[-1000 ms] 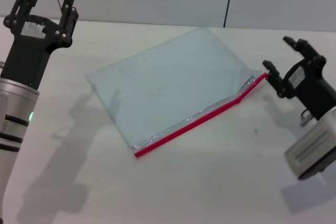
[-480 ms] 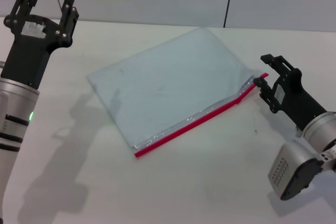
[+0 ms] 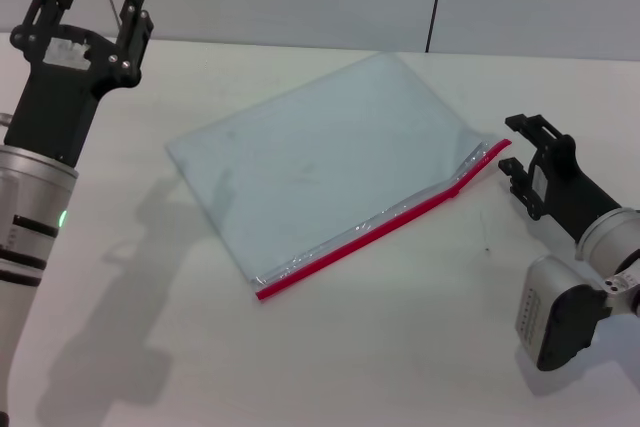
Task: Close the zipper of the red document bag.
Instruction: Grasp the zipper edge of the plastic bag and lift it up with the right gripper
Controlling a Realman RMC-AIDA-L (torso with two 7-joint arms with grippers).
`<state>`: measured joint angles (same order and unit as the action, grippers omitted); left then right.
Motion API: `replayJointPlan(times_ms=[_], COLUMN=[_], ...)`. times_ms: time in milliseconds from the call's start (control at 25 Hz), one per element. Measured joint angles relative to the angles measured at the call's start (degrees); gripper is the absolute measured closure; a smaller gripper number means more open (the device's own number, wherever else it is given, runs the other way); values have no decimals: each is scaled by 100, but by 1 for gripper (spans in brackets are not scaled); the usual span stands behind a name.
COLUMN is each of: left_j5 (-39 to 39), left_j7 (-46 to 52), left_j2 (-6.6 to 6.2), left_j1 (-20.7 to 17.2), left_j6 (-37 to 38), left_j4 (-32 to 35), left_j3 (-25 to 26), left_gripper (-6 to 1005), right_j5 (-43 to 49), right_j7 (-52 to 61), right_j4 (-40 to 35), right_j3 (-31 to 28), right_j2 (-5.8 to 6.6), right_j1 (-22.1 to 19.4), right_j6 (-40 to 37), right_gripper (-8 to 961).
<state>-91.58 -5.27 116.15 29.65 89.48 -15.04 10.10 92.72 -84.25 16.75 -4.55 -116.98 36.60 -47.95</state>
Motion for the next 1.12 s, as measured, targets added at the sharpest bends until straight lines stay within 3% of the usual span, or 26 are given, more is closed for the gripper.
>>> replayJointPlan(times_ms=[280,1120], left_j5=[0,1], left_j7=[0,0], left_j2=[4,4], left_j1=[19,78], left_j6=[0,0], left_j4=[-12,-43], left_j3=[0,-9], left_gripper=[398,399], right_j5=[0,15], right_j7=[-311,-540], right_j4=[-65,-65], right_j3=[-47,-61], right_j2=[-14,-24], right_j1=[190,525], right_j6=[472,948], right_gripper=[286,287])
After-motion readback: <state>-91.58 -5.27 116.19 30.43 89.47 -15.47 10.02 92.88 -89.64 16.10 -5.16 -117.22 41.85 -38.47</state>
